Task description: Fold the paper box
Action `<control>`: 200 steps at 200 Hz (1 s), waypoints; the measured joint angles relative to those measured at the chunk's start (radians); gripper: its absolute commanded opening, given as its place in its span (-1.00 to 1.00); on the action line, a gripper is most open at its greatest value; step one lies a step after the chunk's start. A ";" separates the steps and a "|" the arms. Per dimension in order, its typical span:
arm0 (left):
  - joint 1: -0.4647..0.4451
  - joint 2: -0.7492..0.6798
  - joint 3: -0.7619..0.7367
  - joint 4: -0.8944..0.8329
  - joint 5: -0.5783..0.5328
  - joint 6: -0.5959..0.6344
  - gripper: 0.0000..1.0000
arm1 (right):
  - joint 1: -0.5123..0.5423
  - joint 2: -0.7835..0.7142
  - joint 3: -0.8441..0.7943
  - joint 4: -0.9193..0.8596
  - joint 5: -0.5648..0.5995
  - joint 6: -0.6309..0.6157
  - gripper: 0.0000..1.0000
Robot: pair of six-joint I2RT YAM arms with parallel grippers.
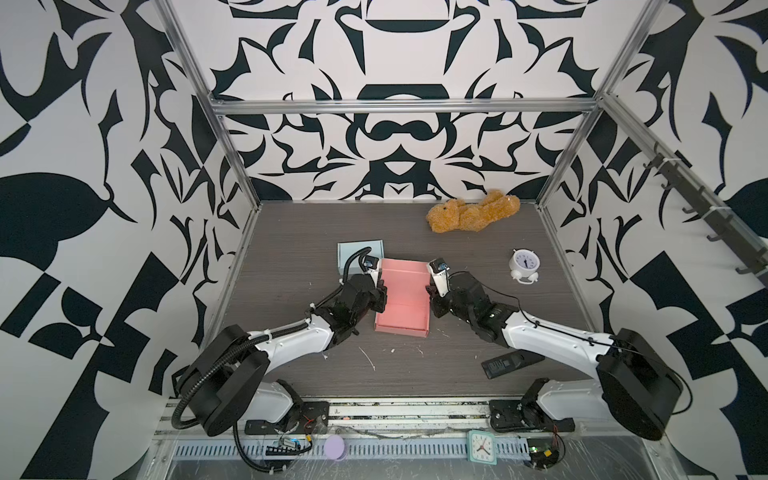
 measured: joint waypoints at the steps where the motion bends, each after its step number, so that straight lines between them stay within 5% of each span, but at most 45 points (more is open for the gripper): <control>1: 0.000 0.001 0.000 0.001 -0.001 0.000 -0.84 | 0.000 0.000 0.000 0.000 0.000 0.000 -0.70; 200: -0.207 -0.043 -0.137 0.103 -0.254 0.050 -0.82 | 0.066 -0.100 -0.089 -0.041 0.026 -0.014 -0.66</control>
